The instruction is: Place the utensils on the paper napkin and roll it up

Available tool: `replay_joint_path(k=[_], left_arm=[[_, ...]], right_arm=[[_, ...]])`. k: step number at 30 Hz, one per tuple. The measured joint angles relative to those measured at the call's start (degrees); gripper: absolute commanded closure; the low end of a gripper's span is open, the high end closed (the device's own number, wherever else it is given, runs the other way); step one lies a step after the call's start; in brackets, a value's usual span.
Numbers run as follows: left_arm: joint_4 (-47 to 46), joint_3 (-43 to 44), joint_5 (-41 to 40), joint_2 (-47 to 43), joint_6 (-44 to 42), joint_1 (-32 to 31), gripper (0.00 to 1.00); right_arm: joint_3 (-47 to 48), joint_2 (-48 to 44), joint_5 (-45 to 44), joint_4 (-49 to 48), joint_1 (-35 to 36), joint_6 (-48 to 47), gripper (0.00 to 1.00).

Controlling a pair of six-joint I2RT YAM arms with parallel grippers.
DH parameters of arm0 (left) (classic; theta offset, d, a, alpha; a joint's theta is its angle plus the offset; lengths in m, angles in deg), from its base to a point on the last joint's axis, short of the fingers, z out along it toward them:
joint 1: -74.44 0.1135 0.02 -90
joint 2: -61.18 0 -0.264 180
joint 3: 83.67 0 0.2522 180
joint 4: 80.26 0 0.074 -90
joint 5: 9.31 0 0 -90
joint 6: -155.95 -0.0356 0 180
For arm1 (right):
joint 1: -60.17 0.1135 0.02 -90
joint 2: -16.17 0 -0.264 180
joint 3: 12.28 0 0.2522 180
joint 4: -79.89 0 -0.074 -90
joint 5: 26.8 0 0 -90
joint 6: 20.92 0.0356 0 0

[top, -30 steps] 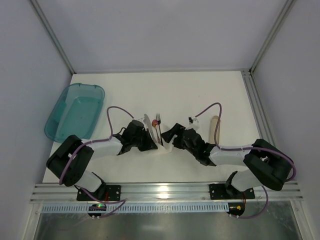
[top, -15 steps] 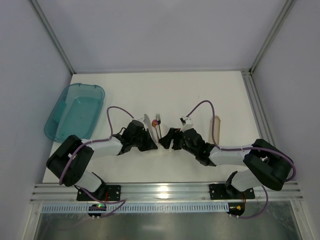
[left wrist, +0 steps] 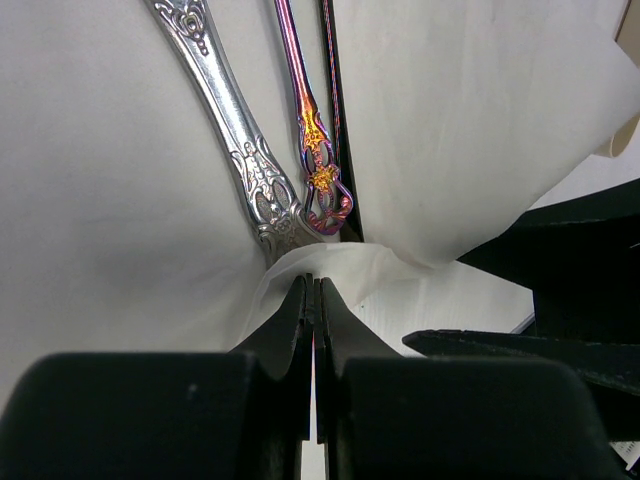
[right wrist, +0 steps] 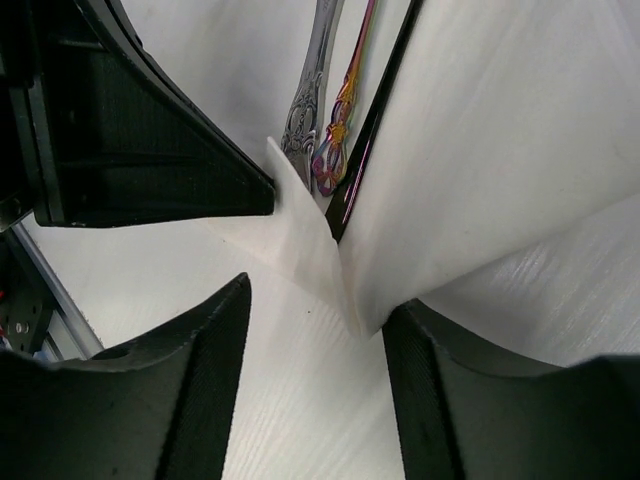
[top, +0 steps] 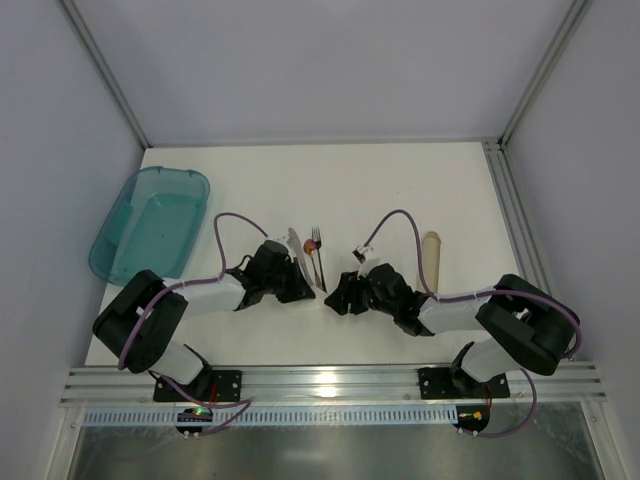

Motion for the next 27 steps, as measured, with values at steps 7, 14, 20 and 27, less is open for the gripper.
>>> replay_joint_path(k=[7, 14, 20, 27], left_arm=[[0.3, 0.2, 0.0, 0.0, 0.0, 0.0, 1.00], [1.2, 0.7, -0.3, 0.0, -0.1, 0.0, 1.00], [1.7, 1.0, -0.5, 0.2, -0.4, 0.0, 1.00], [2.2, 1.9, -0.5, 0.6, -1.2, 0.0, 1.00]], right_arm=[[0.0, 0.5, 1.6, -0.2, -0.2, -2.5, 0.56], [0.9, 2.5, 1.7, 0.2, -0.2, -4.7, 0.66], [1.6, 2.7, 1.6, 0.9, -0.2, -5.7, 0.85], [1.6, 2.7, 1.0, 1.4, -0.2, -6.6, 0.96]])
